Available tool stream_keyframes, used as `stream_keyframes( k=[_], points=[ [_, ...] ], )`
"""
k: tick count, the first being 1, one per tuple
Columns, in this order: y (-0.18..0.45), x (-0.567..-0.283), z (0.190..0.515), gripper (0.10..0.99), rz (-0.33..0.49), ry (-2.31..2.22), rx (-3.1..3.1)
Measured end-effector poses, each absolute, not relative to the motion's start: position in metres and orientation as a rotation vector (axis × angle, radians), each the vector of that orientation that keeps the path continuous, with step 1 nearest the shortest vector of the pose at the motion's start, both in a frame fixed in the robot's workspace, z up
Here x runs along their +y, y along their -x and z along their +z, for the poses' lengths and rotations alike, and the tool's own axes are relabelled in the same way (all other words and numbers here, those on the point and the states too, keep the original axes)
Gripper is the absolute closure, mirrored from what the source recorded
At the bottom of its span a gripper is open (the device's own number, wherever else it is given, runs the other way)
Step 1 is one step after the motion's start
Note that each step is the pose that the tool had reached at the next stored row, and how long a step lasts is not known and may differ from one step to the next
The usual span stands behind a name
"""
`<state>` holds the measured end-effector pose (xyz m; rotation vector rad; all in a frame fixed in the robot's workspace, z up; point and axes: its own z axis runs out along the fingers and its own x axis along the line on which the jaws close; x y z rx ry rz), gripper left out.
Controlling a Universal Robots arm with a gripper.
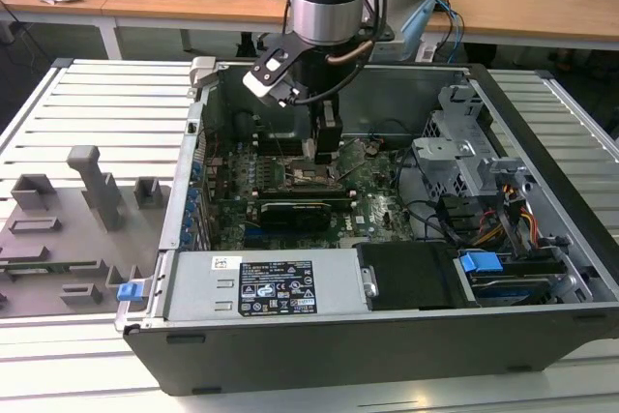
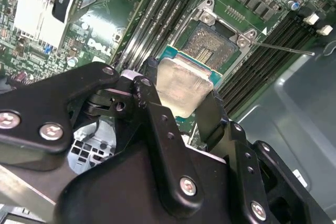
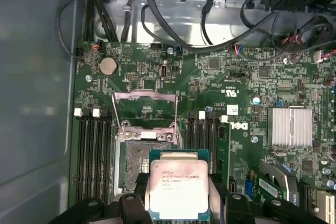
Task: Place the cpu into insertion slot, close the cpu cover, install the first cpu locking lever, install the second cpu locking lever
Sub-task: 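Place the cpu into insertion slot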
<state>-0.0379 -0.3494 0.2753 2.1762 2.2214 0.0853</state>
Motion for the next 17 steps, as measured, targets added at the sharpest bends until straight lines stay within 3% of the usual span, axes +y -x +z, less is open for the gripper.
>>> stream_keyframes(
  k=[17],
  points=[
    [0.045, -0.337, 0.250, 0.553, 0.084, -2.188, 2.211]
  ],
)
